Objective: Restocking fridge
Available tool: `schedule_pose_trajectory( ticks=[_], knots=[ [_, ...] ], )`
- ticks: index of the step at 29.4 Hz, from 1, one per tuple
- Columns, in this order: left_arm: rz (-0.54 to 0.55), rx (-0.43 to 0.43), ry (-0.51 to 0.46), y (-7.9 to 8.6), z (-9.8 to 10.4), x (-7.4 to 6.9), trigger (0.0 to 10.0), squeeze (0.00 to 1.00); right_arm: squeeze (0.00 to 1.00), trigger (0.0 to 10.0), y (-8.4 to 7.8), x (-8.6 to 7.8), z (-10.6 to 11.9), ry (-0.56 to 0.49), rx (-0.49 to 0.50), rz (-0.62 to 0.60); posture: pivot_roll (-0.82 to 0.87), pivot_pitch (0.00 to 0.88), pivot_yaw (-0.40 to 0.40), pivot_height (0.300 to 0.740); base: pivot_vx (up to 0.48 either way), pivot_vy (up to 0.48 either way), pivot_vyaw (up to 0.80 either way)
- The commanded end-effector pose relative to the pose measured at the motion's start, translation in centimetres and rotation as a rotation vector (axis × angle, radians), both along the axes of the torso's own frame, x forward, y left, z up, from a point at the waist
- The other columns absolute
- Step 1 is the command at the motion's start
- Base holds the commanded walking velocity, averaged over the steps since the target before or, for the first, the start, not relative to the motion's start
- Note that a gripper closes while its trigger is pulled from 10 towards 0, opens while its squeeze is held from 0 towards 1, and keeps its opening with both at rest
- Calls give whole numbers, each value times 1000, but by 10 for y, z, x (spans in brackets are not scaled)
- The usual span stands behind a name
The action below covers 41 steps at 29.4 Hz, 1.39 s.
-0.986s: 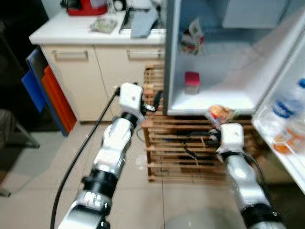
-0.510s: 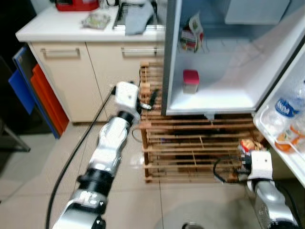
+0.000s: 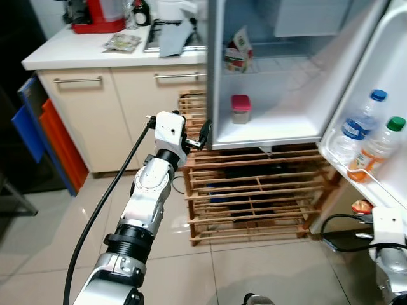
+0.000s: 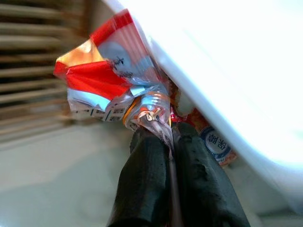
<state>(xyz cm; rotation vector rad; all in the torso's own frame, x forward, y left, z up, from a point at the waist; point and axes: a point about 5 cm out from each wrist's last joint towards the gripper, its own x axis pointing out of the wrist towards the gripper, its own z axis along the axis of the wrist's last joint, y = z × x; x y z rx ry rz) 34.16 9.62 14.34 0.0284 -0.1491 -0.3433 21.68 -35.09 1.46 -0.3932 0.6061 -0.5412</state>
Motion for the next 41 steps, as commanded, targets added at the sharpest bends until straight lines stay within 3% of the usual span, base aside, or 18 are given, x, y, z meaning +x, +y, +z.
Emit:
schedule_pose_trajectory(
  ticks=[1, 6, 7, 8, 10, 12, 14, 19, 23, 28, 30, 41],
  knots=[
    [-2, 10, -2, 1, 1, 1, 10000, 0, 0, 0, -13, 6, 19, -64, -113, -34, -144, 0, 44, 740, 0, 0, 0],
    [-4, 11, 2, 0, 0, 0, 10000, 0, 0, 0, -12, 11, 31, -125, -227, -7, -143, 0, 46, 740, 0, 0, 0],
    [-8, 20, 7, 1, -1, 1, 10000, 0, 0, 0, 11, 26, 33, -224, -135, 89, -144, 0, 47, 740, 0, 0, 0],
    [-9, 30, 6, 0, -1, 1, 10000, 0, 0, 0, 23, 32, 34, -267, -86, 133, -144, 0, 47, 740, 0, 0, 0],
    [-9, 30, 6, 0, -1, 1, 10000, 0, 0, 0, 23, 32, 34, -267, -86, 133, -144, 0, 47, 740, 0, 0, 0],
    [-14, 46, 10, -1, -2, 1, 10000, 0, 0, 0, 61, 45, 34, -368, 99, 235, -141, 0, 50, 740, 0, 0, 0],
    [-24, 53, 14, -3, -4, 1, 10000, 0, 0, 0, 89, 53, 35, -428, 230, 295, -140, 0, 51, 740, 0, 0, 0],
    [-48, 57, 18, -10, -5, -1, 10000, 0, 0, 0, 138, 65, 45, -504, 348, 401, -141, 0, 52, 740, 0, 0, 0],
    [-59, 56, 25, -12, -6, -1, 10000, 0, 0, 0, 153, 73, 55, -545, 338, 445, -138, 0, 47, 740, 0, 0, 0],
    [-86, 31, 22, -13, -5, -2, 10000, 0, 0, 0, 157, 81, 70, -600, 295, 457, -136, 0, 46, 740, 0, 0, 0],
    [-99, 9, 22, -14, -4, -3, 10000, 0, 0, 0, 163, 91, 88, -648, 252, 472, -132, 0, 43, 740, 480, 0, 0],
    [-108, -2, 16, -12, -2, -4, 10000, 0, 0, 0, 182, 97, 92, -649, 267, 525, -119, 0, 33, 740, 463, 0, 0]
  ],
)
